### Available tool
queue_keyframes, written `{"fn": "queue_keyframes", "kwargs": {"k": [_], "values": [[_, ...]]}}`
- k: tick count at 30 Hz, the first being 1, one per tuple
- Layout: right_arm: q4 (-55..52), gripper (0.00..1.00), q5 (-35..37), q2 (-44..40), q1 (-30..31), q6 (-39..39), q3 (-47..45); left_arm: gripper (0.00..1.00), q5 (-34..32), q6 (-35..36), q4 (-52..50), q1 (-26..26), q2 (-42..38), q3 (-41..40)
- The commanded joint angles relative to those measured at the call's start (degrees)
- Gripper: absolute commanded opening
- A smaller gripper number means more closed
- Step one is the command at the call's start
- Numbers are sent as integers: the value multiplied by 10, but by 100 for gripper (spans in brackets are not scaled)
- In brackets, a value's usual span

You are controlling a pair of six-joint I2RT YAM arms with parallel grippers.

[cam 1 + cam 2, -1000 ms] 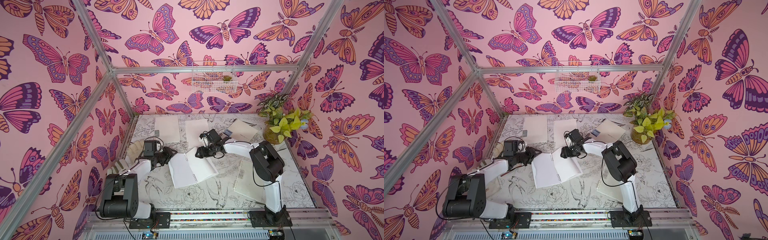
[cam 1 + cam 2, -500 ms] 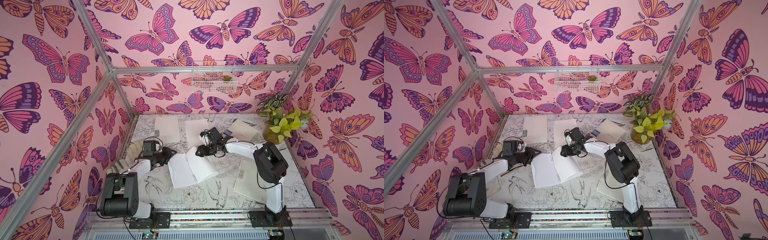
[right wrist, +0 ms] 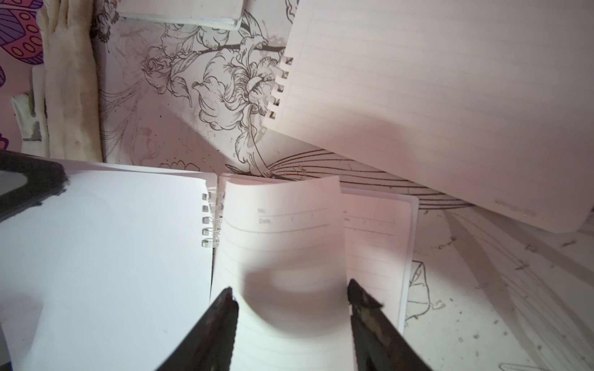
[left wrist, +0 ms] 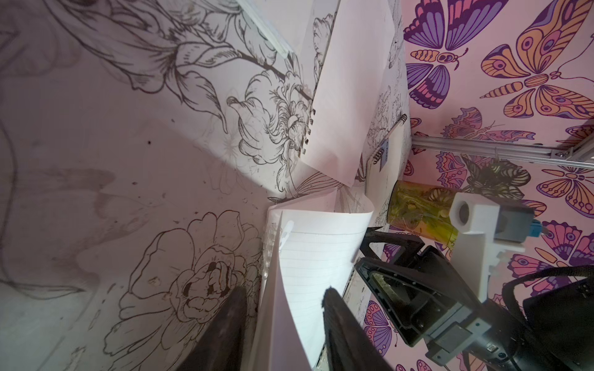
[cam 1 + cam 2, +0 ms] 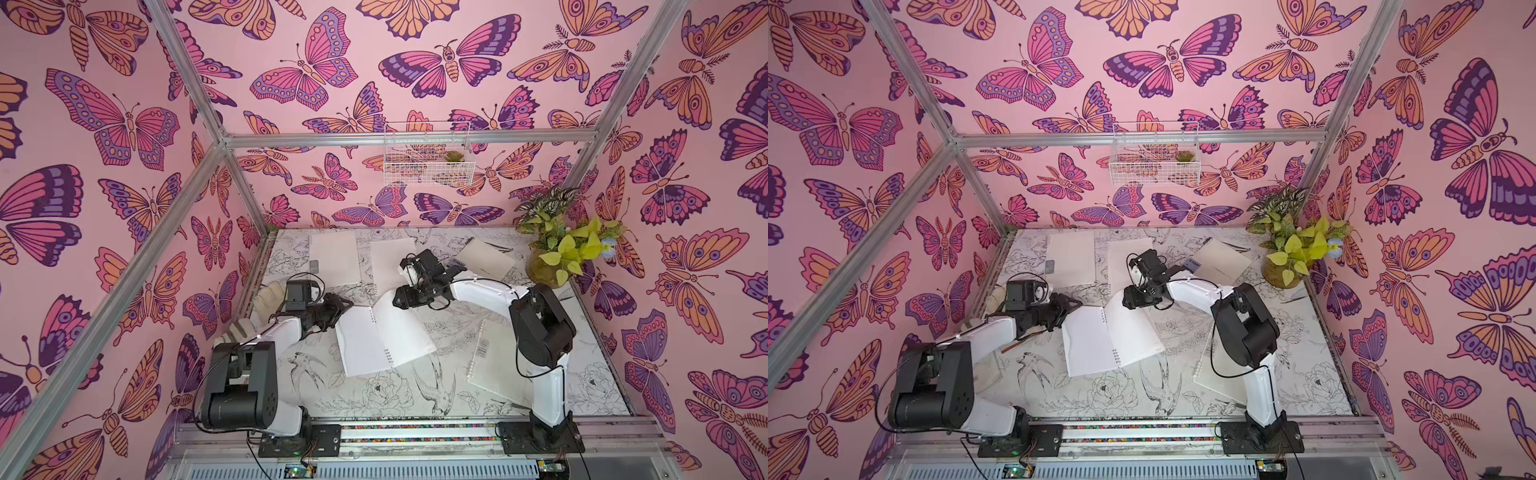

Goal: Tear off pages from different notebooks
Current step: Tear off the paper from the notebook.

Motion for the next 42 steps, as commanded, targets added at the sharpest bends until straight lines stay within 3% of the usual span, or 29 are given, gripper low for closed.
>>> {"fn": "queue_keyframes", "kwargs": {"k": [1, 4, 12, 16, 27, 34, 42], "values": [[-12, 60, -11, 17, 4, -7, 14, 42, 13, 13, 1, 5, 9, 10], [0, 60, -29, 23, 1, -1, 11, 42, 15, 14, 1, 7, 8, 9], [141, 63, -217, 33, 0, 76, -20, 40, 22, 14, 1, 15, 8, 10], [207, 65, -254, 21, -4, 122, -47, 40, 26, 13, 0, 18, 4, 11], [218, 72, -252, -4, -5, 128, -81, 47, 39, -5, 0, 19, -26, 9], [207, 75, -243, -19, -4, 118, -93, 44, 49, -21, 8, 19, -33, 8], [149, 69, -200, -38, 5, 85, -85, 38, 57, -37, 12, 18, -47, 11]]}}
